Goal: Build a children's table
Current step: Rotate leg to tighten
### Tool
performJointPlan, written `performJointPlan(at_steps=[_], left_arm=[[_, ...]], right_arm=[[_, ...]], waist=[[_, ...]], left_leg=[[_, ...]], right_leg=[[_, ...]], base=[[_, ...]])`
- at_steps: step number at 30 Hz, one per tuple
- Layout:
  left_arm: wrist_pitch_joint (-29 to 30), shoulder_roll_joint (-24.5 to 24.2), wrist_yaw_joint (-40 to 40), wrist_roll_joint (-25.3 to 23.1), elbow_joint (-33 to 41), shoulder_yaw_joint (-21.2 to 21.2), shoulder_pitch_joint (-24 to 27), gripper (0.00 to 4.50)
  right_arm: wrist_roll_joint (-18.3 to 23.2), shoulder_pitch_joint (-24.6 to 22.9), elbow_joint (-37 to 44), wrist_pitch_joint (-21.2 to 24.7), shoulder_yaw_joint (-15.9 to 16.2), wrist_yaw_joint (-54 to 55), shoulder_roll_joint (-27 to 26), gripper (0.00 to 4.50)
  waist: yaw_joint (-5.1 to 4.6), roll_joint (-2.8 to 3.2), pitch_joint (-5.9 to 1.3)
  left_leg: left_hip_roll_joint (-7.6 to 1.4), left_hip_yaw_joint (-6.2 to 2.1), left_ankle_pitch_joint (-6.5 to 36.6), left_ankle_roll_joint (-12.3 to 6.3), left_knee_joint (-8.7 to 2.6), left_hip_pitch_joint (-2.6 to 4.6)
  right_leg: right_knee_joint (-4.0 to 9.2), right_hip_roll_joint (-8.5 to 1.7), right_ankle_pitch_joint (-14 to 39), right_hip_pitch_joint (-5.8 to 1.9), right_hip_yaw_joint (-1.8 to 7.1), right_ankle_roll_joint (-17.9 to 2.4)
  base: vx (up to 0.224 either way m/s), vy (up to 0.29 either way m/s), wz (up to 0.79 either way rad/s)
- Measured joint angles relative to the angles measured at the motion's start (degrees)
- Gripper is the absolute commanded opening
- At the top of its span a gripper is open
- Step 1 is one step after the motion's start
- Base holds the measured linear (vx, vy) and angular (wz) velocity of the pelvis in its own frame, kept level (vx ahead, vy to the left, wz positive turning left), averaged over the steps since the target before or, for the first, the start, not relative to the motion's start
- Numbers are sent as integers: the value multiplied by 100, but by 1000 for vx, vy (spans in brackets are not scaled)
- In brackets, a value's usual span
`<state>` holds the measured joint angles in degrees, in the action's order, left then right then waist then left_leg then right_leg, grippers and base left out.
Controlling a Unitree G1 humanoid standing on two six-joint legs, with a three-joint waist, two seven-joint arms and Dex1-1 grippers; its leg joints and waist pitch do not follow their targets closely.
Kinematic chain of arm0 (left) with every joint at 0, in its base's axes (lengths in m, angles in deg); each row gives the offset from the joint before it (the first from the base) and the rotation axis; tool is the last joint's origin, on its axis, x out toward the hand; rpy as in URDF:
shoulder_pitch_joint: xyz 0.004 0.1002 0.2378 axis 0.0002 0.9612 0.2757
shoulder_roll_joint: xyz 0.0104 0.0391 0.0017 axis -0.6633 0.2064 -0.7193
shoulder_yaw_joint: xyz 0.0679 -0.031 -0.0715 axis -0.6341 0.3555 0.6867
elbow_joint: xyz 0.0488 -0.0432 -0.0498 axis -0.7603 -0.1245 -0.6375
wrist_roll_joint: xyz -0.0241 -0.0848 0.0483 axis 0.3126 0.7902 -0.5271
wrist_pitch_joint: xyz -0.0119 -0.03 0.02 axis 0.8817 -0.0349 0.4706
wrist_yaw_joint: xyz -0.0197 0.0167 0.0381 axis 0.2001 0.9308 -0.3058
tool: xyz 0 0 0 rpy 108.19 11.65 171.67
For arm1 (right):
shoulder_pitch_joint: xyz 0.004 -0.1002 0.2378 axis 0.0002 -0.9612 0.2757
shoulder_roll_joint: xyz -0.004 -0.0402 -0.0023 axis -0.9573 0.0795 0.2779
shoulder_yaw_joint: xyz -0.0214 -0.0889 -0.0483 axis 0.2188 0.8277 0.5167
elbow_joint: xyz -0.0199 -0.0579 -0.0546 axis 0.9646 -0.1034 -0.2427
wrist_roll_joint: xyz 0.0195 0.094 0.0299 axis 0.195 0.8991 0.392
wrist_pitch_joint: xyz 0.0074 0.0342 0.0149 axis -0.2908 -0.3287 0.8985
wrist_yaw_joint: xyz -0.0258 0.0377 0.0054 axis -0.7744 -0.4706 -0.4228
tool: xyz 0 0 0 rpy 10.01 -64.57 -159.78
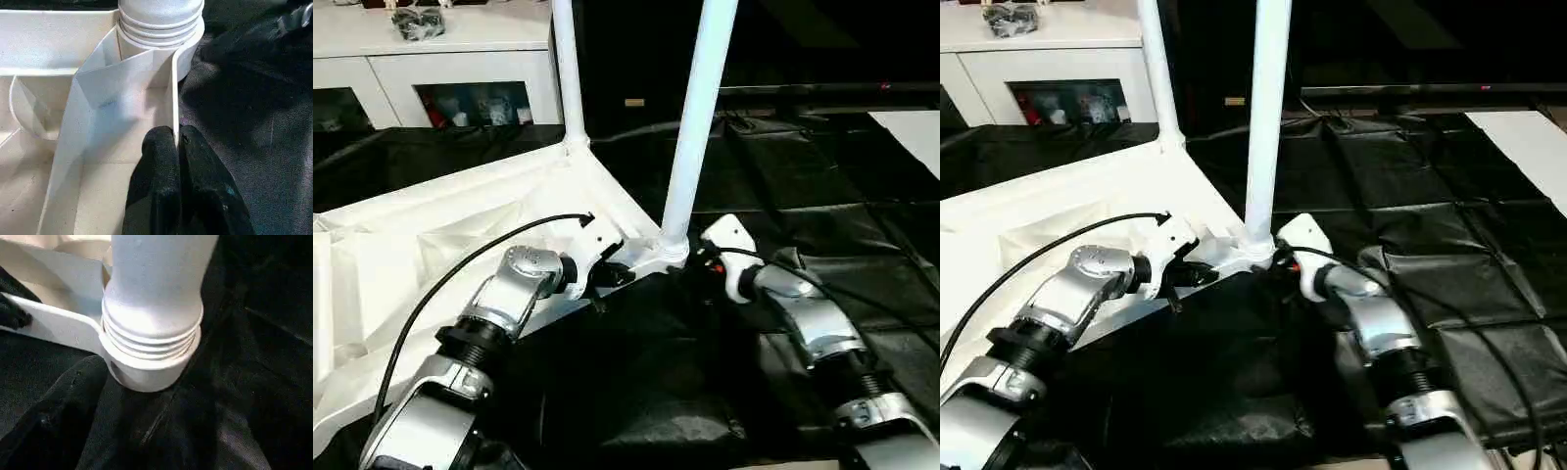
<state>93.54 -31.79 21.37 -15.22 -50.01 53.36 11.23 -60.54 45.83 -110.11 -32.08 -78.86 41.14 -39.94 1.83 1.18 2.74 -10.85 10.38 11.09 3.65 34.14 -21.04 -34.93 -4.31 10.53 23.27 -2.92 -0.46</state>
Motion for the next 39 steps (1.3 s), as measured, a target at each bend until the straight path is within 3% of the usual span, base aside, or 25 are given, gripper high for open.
performJointPlan(at_steps=[7, 12, 27, 39], left_arm=[[-287, -72, -472, 72, -191, 1, -8, 3], [-400, -458, -1205, 260, 232, -46, 365, 3], [-360, -881, -1826, 386, 1340, -161, 1060, 3], [-263, -889, -1831, 385, 1557, -146, 1186, 0]], right_arm=[[161, -140, 394, -8, -12, -641, 422, 450], [70, -233, 591, -301, 261, -1087, 645, 450], [347, -513, 1288, -502, 553, -2125, 742, 450], [543, -482, 1219, -252, 564, -2420, 673, 335]], waist=[[24, 16, -4], [13, 40, -3], [53, 38, -2], [47, 37, -2]], left_leg=[[0, -1, 0, 0, 0, 2], [-4, -1, 0, 0, 0, 3], [-2, 4, 0, 0, 0, 0], [-1, 7, 0, -1, 0, -1]], right_leg=[[0, -1, 0, -6, -1, -1], [0, 0, 0, -6, -3, 0], [2, -4, 3, -6, 0, 3], [1, -4, 10, -6, 5, 14]], base=[[0, 0, 0], [0, 0, 0], [0, 0, 0], [0, 0, 0]])
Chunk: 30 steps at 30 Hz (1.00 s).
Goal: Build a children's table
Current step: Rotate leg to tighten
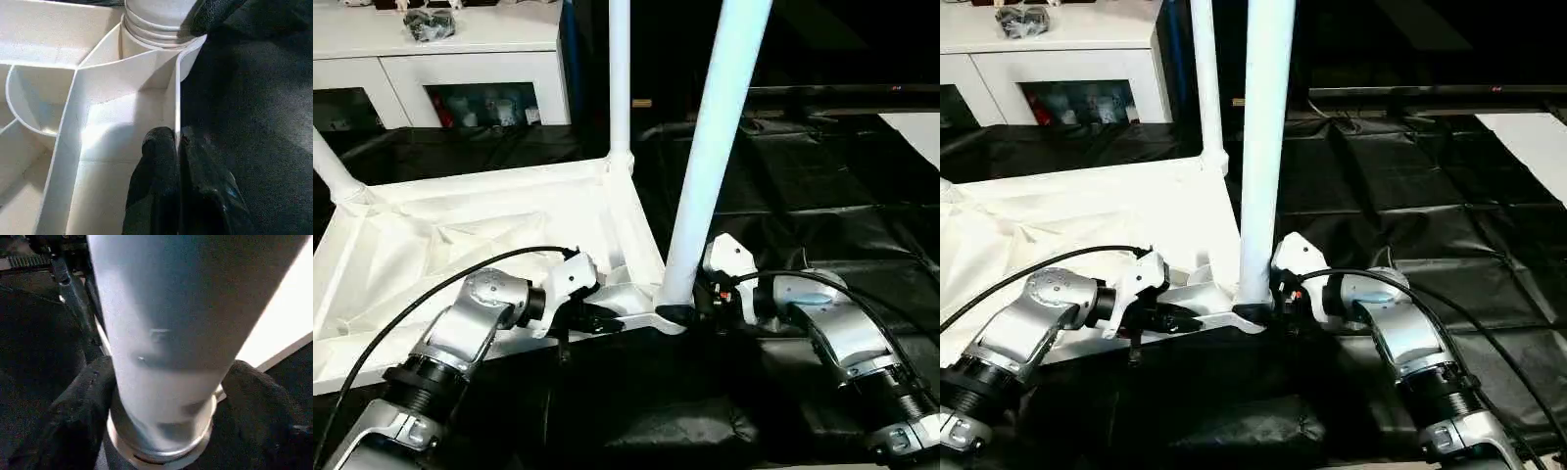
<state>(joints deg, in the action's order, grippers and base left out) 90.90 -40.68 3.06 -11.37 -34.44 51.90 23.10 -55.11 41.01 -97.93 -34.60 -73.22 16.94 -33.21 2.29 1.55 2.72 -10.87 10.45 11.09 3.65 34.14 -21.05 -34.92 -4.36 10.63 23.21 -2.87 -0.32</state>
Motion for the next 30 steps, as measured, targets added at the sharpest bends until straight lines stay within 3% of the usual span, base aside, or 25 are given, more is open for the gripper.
performJointPlan(at_steps=[5, 12, 18, 23, 27, 30], left_arm=[[8, 5, 14, -1, 0, 1, 0, 0], [-14, 168, 315, -110, -82, 19, -46, 0], [188, 853, 1375, -243, -677, 163, -424, 0], [417, 1498, 2490, -456, -1277, 323, -828, 0], [378, 1581, 2683, -502, -1354, 359, -860, 0], [289, 1502, 2559, -525, -1335, 338, -854, 0]], right_arm=[[56, 42, -101, 47, 1, -71, -69, 291], [118, 54, -215, 197, -138, 117, -160, 264], [-96, 238, -753, 323, -531, 1465, -696, 261], [-340, 792, -1501, 633, -922, 3230, -1463, 261], [-382, 938, -1761, 523, -1013, 3695, -1697, 261], [-379, 942, -1800, 430, -1043, 3642, -1733, 331]], waist=[[2, 0, 0], [0, 5, -3], [-31, 1, -11], [-80, 13, -26], [-121, 21, -33], [-145, 12, -29]], left_leg=[[0, 1, 0, 0, 0, 1], [5, 3, 0, 0, 0, 8], [8, 25, 0, -1, 1, 25], [22, 21, 0, -1, 4, 56], [29, -3, 0, -1, 2, 56], [30, -6, 0, -1, -7, 52]], right_leg=[[0, 0, 0, 0, 1, 0], [-3, -1, -1, -8, 11, -1], [1, -3, 19, -32, 37, 31], [8, -10, 21, -49, 45, 36], [19, -10, 21, -48, 34, 36], [19, -9, 21, -43, 32, 36]], base=[[0, 0, 0], [0, 0, 0], [0, 0, 0], [0, 0, 0], [0, 0, 0], [0, 0, 0]])
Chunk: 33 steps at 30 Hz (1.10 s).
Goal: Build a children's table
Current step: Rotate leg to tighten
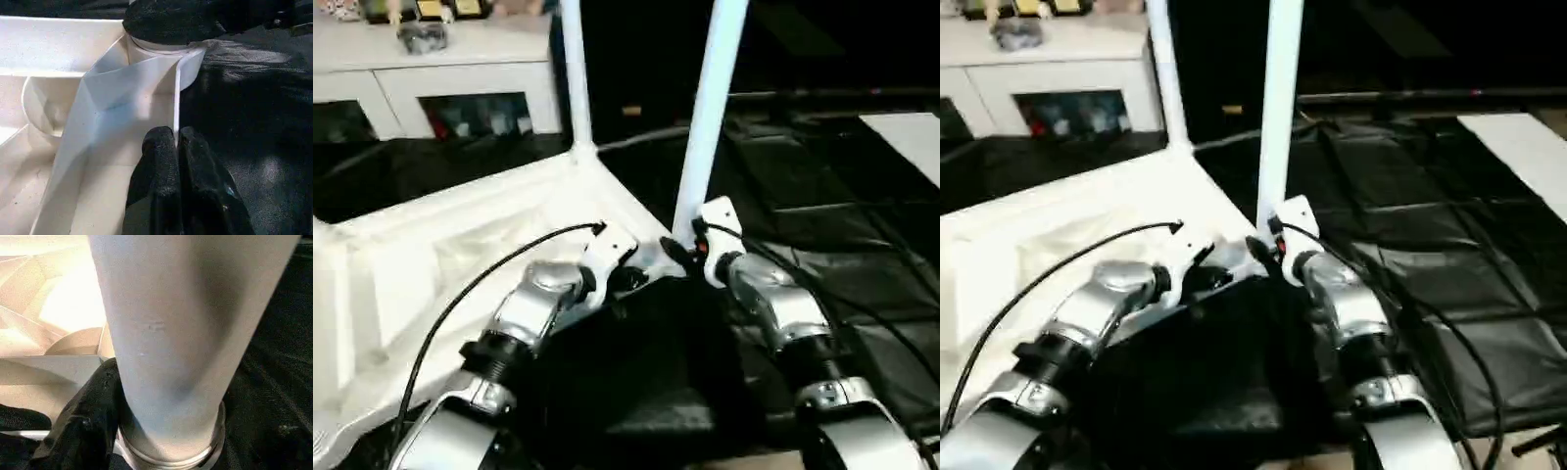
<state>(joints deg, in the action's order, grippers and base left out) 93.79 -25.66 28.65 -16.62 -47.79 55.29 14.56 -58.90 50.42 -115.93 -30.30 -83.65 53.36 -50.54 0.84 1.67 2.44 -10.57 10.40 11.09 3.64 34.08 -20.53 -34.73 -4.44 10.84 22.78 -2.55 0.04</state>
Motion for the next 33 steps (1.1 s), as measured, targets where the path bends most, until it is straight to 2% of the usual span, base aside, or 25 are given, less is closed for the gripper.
performJointPlan(at_steps=[4, 6, 8, 9, 13, 14, 15, 19, 23, 24, 26, 28, 30, 33], left_arm=[[-110, -148, -203, 5, 134, -20, 97, 0], [-248, -300, -479, 55, 261, -32, 190, 0], [-391, -450, -932, 204, 427, -66, 336, 0], [-426, -476, -1058, 228, 489, -68, 387, 0], [-435, -617, -1453, 329, 600, -110, 417, 0], [-435, -760, -1727, 436, 675, -147, 462, 0], [-435, -842, -1919, 488, 710, -163, 514, 0], [-432, -977, -2342, 552, 731, -191, 527, 0], [-315, -1082, -2729, 654, 838, -246, 582, 0], [-312, -1094, -2764, 655, 840, -247, 592, 0], [-297, -1140, -2839, 688, 876, -268, 612, 0], [-282, -1192, -2927, 738, 900, -296, 630, 0], [-268, -1213, -2967, 753, 900, -296, 637, 0], [-263, -1216, -2983, 756, 902, -296, 638, 0]], right_arm=[[54, -18, 45, -3, 1, -353, 24, 352], [53, -133, 283, 26, 231, -859, 307, 380], [70, -408, 652, 60, 497, -1550, 720, 387], [81, -492, 763, 58, 524, -1743, 820, 409], [135, -617, 1089, 47, 677, -2355, 1152, 428], [160, -726, 1274, -42, 745, -2681, 1357, 446], [183, -790, 1376, -76, 799, -2892, 1452, 406], [379, -940, 1574, -33, 784, -3342, 1673, 392], [624, -1083, 1864, 75, 796, -3852, 1830, 344], [630, -1091, 1866, 87, 800, -3885, 1837, 344], [647, -1114, 1915, 112, 824, -3972, 1867, 314], [656, -1143, 1989, 121, 863, -4029, 1911, 309], [671, -1153, 2014, 130, 905, -4049, 1922, 280], [672, -1155, 2022, 135, 942, -4062, 1928, 272]], waist=[[-41, -11, 5], [-46, -18, 6], [2, -22, 7], [23, -19, 5], [122, -13, 3], [145, -12, 4], [159, -12, 4], [226, -12, 6], [268, -12, 7], [269, -12, 7], [269, -12, 7], [270, -13, 7], [270, -13, 7], [268, -13, 7]], left_leg=[[-1, -6, 0, 0, -17, -4], [-2, -8, 0, 0, -26, -11], [-8, -10, 0, 1, -28, -44], [-11, -9, 0, 1, -27, -44], [-16, -2, -6, -16, -28, -52], [-17, -2, -5, -27, -28, -57], [-18, 0, -4, -36, -27, -56], [-19, 9, 2, -27, -20, -58], [-28, 23, 8, -13, -18, -53], [-31, 29, 8, -13, -18, -53], [-33, 36, 8, -12, -18, -53], [-33, 37, 8, -12, -18, -53], [-33, 38, 7, -12, -17, -54], [-33, 38, 7, -12, -17, -54]], right_leg=[[-1, 2, -1, 8, -7, -1], [-1, 3, -1, 13, -11, -1], [-2, 5, -1, 17, -16, -1], [-4, 6, -10, 20, -16, -17], [-10, 8, 7, 41, -16, -20], [-10, 9, 14, 45, -18, -26], [-10, 9, 18, 44, -18, -28], [-10, 7, 18, 43, -14, -30], [-18, 6, 18, 37, -10, -30], [-19, 6, 18, 37, -9, -30], [-22, 6, 18, 37, -6, -30], [-22, 5, 18, 35, -6, -30], [-22, 5, 18, 35, -5, -30], [-22, 5, 18, 35, -5, -30]], base=[[0, 0, 0], [0, 0, 0], [0, 0, 0], [53, -4, 5], [26, 0, 0], [0, 0, 0], [0, 0, 0], [0, 0, 0], [0, 0, 0], [0, 0, 0], [0, 0, 0], [0, 0, 0], [0, 0, 0], [0, 0, 0]])
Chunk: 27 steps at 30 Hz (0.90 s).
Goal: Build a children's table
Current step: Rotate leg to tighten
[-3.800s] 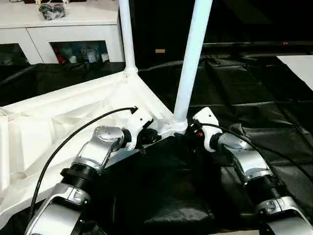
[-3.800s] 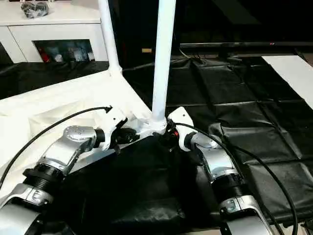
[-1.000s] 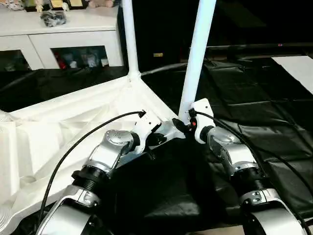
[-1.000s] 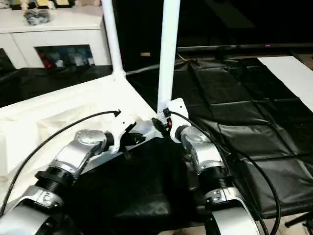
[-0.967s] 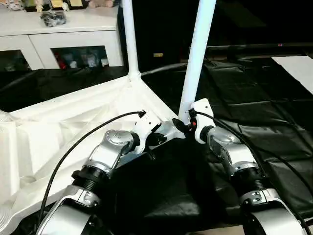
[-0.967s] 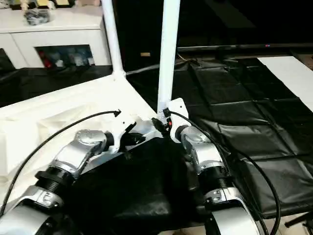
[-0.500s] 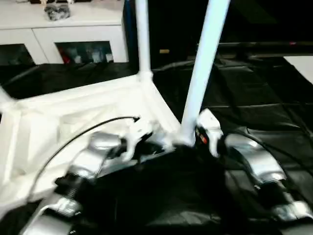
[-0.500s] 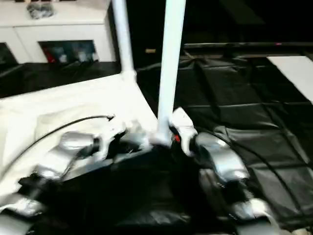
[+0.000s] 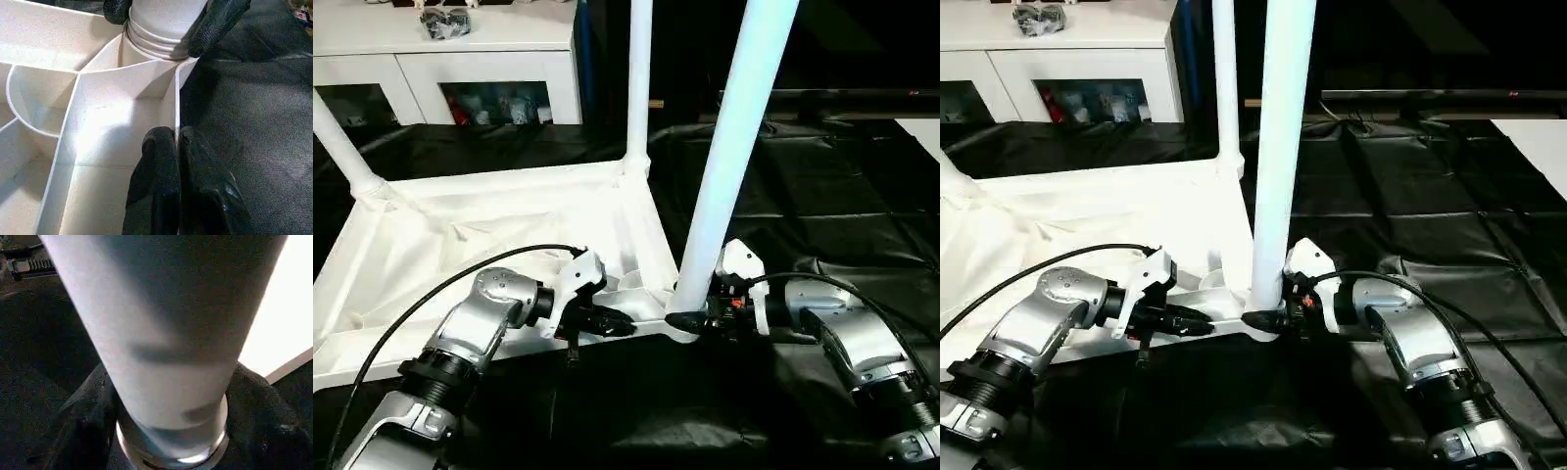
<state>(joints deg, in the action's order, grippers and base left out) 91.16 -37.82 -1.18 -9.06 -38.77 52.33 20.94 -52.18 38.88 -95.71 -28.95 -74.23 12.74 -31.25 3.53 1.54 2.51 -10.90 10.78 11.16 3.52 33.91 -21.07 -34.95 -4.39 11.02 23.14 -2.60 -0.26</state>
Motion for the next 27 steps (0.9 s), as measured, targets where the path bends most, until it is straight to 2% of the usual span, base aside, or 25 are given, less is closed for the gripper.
performJointPlan(at_steps=[10, 15, 17, 23, 25, 27], left_arm=[[-8, 28, 129, -12, -30, 5, 9, 0], [-4, 462, 1148, -268, -462, 186, -277, 0], [48, 726, 1697, -374, -721, 268, -457, 0], [172, 1247, 2754, -503, -1155, 418, -742, 0], [152, 1331, 2891, -582, -1244, 441, -812, 0], [100, 1340, 2911, -618, -1241, 429, -812, 0]], right_arm=[[-6, -45, 8, 5, -2, 147, -94, 267], [-232, 168, -582, 48, -459, 1643, -822, 267], [-325, 405, -957, 86, -644, 2367, -1149, 266], [-608, 1013, -1812, 67, -860, 3865, -1734, 266], [-631, 1132, -2034, -45, -947, 4049, -1831, 322], [-621, 1162, -2124, -85, -1030, 4080, -1894, 346]], waist=[[1, 0, 0], [-69, 1, -5], [-106, 3, -5], [-183, 13, -18], [-181, 10, -21], [-180, 8, -22]], left_leg=[[-1, 0, 0, 0, 1, 3], [3, 1, -7, 11, 6, 20], [4, 0, -7, 11, 8, 28], [8, -1, -7, 12, 9, 28], [7, -2, -7, 12, 9, 31], [5, -4, -7, 12, 9, 22]], right_leg=[[-4, 0, 0, -2, -1, 0], [-9, 0, -7, -14, 7, -7], [-6, -1, -7, -21, 8, -6], [-1, 0, -4, -31, 12, 0], [-2, 0, -11, -30, 10, -12], [-2, 0, -15, -30, 7, -17]], base=[[0, 0, 0], [0, 0, 0], [0, 0, 0], [0, 0, 0], [0, 0, 0], [0, 0, 0]])
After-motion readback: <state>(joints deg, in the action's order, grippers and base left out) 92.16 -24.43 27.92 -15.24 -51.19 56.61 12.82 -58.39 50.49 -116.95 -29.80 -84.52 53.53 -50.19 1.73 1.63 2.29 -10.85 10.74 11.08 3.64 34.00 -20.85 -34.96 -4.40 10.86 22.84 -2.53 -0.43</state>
